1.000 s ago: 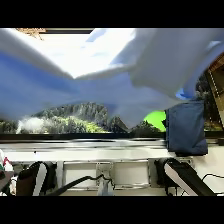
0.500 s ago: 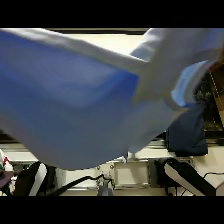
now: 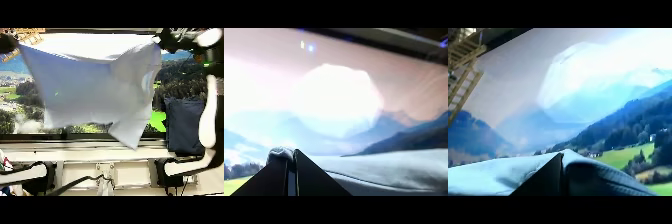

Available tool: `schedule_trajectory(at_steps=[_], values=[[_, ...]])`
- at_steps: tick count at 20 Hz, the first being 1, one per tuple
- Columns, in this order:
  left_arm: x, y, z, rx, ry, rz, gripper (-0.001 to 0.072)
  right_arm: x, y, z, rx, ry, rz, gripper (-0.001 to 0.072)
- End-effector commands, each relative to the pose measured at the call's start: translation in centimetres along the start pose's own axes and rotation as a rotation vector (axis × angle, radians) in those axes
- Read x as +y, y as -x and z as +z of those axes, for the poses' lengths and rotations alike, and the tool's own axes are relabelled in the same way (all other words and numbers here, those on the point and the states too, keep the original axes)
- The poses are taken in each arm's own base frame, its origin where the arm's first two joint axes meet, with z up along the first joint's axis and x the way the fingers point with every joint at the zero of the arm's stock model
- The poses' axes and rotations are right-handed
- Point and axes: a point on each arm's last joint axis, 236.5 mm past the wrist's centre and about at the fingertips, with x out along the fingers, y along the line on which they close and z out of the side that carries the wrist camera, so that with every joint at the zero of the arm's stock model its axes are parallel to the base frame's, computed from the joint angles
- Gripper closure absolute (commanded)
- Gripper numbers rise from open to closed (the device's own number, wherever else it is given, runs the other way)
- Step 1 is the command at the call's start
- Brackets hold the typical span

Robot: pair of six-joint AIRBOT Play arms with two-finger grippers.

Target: Fold the clothes and pants, and hang the long-sleeved shirts on hangers.

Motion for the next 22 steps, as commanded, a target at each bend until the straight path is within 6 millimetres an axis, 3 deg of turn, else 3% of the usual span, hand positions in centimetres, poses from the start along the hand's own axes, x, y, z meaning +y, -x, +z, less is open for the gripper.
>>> schedule_trajectory(at_steps=[1, 4, 7, 10, 16, 22], values=[[1.9, -9.9, -5.0, 0.054, -0.032, 0.057, 0.07, -5.8, -7.2, 0.3, -0.05, -0.099, -0.013, 0.0687], [2.2, -13.5, -5.9, 0.01, -0.026, 0.084, 0.0701, -8.9, -9.7, -1.2, -0.015, -0.123, -0.047, 0.0687], [1.9, -14.7, -6.8, 0.015, 0.005, 0.071, 0.0701, -10.5, -10.2, -2.0, 0.011, -0.081, -0.098, 0.0686], [2.4, -14.3, -8.7, 0.1, -0.022, 0.069, 0.0701, -12.5, -9.5, -3.8, 0.099, -0.028, -0.165, 0.0686], [6.4, -12.1, -12.7, 0.292, -0.023, 0.093, 0.0702, -18.4, -6.3, -8.5, 0.358, 0.124, -0.382, 0.0687], [5.5, -11.0, -17.2, 0.476, -0.013, 0.035, 0.0701, -19.4, -5.0, -10.7, 0.471, 0.159, -0.423, 0.0687]])
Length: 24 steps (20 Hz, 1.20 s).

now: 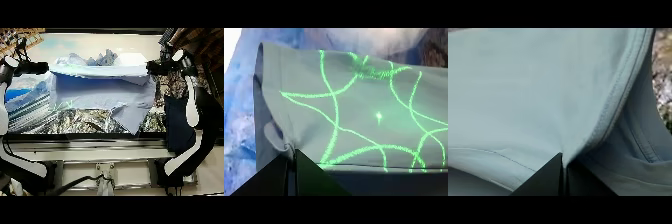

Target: Fold the clothes and pants, and hang the long-sleeved shirts on hangers.

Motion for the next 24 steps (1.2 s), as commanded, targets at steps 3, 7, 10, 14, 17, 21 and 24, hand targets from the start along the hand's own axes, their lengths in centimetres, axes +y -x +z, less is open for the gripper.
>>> schedule_trajectory(at_steps=[3, 7, 10, 14, 17, 21, 24], values=[[-1.3, -0.9, -6.0, 0.237, -0.002, -0.074, 0.0694, -1.4, 0.1, -2.3, 0.097, 0.03, -0.057, 0.0418], [-2.8, -0.6, -7.0, 0.287, 0.052, -0.127, 0.0464, -1.1, 0.9, -2.9, 0.124, 0.003, -0.053, 0.0344], [-2.3, 1.8, -7.6, 0.33, 0.058, -0.122, 0.047, -0.5, 2.9, -4.6, 0.185, 0.003, -0.055, 0.0383], [-1.9, 7.4, -7.7, 0.321, 0.2, -0.109, 0.0511, 0.1, 6.4, -8.7, 0.173, -0.053, -0.064, 0.0444], [-3.6, 11.2, -9.0, 0.231, 0.209, -0.093, 0.0506, -1.0, 7.8, -14.5, 0.092, -0.159, -0.086, 0.0443], [-4.7, 12.3, -14.7, 0.189, 0.266, -0.071, 0.041, -3.4, 6.0, -22.0, 0.048, -0.371, -0.067, 0.0391], [-5.3, 11.4, -19.0, 0.227, 0.333, -0.087, 0.0245, -3.7, 4.3, -24.5, 0.094, -0.39, -0.046, 0.0325]])
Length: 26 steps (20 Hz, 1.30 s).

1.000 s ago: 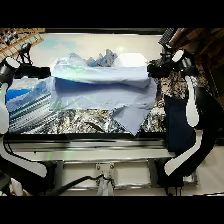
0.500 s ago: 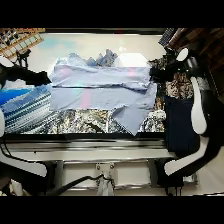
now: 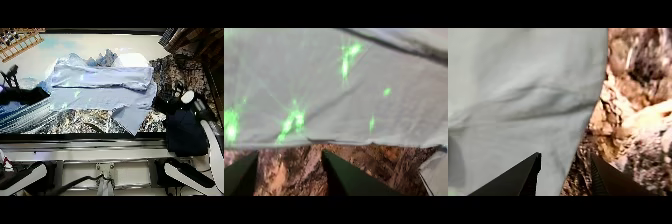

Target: Fold the clothes and pants, and hang the long-sleeved shirts on hangers.

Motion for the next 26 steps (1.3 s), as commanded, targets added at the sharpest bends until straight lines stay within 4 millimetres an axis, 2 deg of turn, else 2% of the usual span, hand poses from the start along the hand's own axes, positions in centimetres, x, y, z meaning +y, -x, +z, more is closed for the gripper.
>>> schedule_trajectory(at_steps=[1, 3, 6, 12, 17, 20, 22, 23, 26], values=[[0.5, -1.6, -3.9, 0.01, 0.075, -0.02, 0.0246, -1.4, -1.9, -2.0, -0.011, -0.062, 0.022, 0.0325], [0.6, -2.1, -4.3, 0.021, 0.086, -0.024, 0.0246, -1.4, -2.1, -0.8, -0.055, -0.062, 0.023, 0.0326], [0.8, -2.1, -3.8, -0.002, 0.086, -0.016, 0.0246, -1.5, -2.7, 1.0, -0.117, -0.083, 0.03, 0.0327], [1.1, -2.1, -3.1, -0.03, 0.062, -0.007, 0.0226, 0.0, -4.8, 1.9, -0.09, -0.127, 0.102, 0.0328], [1.4, -2.7, -3.3, -0.016, 0.074, -0.005, 0.0193, 0.1, -5.7, 2.6, -0.077, -0.136, 0.102, 0.0329], [1.2, -3.3, -3.7, 0.01, 0.098, -0.028, 0.0194, 0.1, -5.6, 2.7, -0.08, -0.135, 0.105, 0.0329], [1.0, -3.4, -3.7, 0.014, 0.11, -0.04, 0.0194, 0.6, -5.2, 1.6, -0.03, -0.085, 0.107, 0.0342], [0.8, -3.4, -3.7, 0.012, 0.114, -0.046, 0.0194, 0.6, -4.7, 1.2, -0.017, -0.063, 0.102, 0.0378], [0.7, -3.4, -3.6, 0.011, 0.116, -0.049, 0.0194, -0.5, -2.6, 1.5, -0.06, -0.019, 0.032, 0.038]])
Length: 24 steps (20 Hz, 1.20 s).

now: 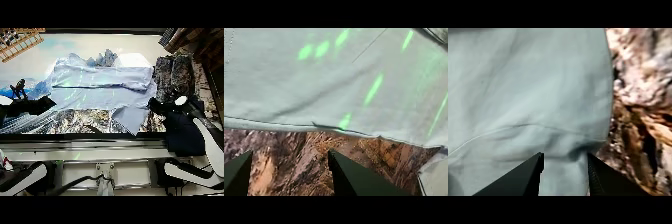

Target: Fold the clothes and pants, and hang the long-sleeved shirts on hangers.

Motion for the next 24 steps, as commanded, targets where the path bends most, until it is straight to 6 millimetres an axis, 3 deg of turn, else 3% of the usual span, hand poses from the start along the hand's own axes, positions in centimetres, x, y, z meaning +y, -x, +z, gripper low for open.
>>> schedule_trajectory(at_steps=[1, 4, 12, 17, 24], values=[[-0.2, -0.1, -0.1, 0.004, 0.009, -0.011, 0.0194, -1.2, 2.3, 0.4, -0.039, 0.039, -0.082, 0.038], [-0.3, -0.1, -0.1, 0.003, 0.011, -0.013, 0.0194, -1.7, 2.8, 1.1, -0.073, 0.051, -0.108, 0.0379], [-0.3, -0.1, -0.1, 0.007, 0.01, -0.014, 0.0195, -2.7, 0.1, 1.7, -0.065, 0.015, -0.115, 0.0368], [-0.3, -0.1, -0.2, 0.008, 0.011, -0.014, 0.0194, -0.7, -1.1, 2.2, -0.077, -0.036, -0.016, 0.0368], [-0.3, -0.1, -0.2, 0.01, 0.01, -0.015, 0.0195, 1.4, -1.8, 0.7, -0.031, -0.033, 0.036, 0.0369]])
